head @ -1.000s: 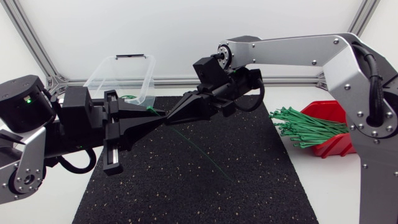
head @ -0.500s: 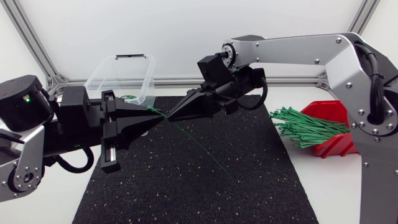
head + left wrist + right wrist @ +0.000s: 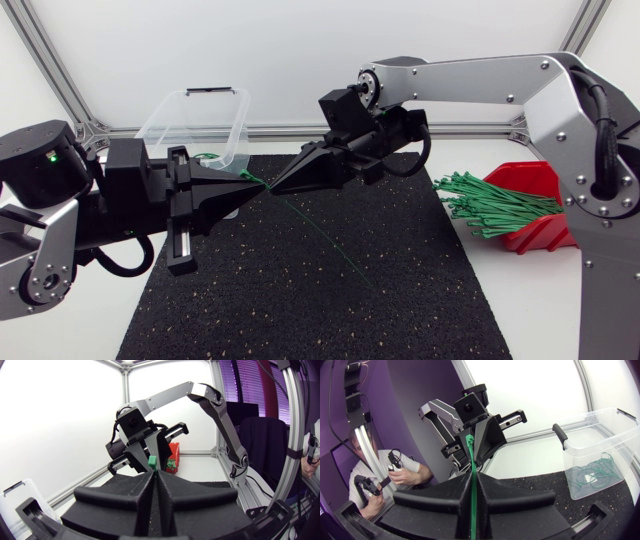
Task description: Take a green cable tie from the red box, thread the tail through the head to close it, then place it in the transparent bin on the left.
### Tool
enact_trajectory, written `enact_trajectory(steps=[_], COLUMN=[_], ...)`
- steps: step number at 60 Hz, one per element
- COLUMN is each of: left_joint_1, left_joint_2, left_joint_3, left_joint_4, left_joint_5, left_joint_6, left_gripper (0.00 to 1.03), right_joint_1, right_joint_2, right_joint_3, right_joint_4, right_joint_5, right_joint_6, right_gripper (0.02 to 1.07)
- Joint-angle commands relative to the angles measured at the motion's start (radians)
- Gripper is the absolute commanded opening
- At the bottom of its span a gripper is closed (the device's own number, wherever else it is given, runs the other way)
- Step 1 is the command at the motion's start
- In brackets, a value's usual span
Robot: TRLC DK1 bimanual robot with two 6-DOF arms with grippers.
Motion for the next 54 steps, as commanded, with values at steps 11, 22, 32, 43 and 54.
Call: enact_trajectory(steps=[11,22,32,43,54], left_joint_1=[-0.023,-0.026,-0.025,-0.019,0.024], left_joint_2=[0.009,0.007,-0.022,-0.036,-0.09], left_joint_3=[0.045,0.055,0.074,0.129,0.163], left_joint_4=[-0.004,-0.033,-0.117,-0.282,-0.407], left_joint_5=[-0.026,-0.035,-0.035,-0.035,-0.035], left_joint_6=[-0.004,-0.001,0.019,0.041,0.068], left_gripper=[0.04,0.04,0.04,0.04,0.04], right_joint_1=[0.033,0.031,0.017,-0.02,-0.053], right_joint_2=[0.023,0.032,0.027,0.01,-0.011], right_joint_3=[-0.024,-0.016,-0.009,0.005,0.042], right_joint_4=[-0.268,-0.268,-0.271,-0.27,-0.268], right_joint_5=[-0.009,-0.01,-0.015,-0.018,-0.015], right_joint_6=[-0.032,-0.032,-0.026,-0.023,0.014], right_gripper=[0.08,0.08,0.29,0.71,0.73])
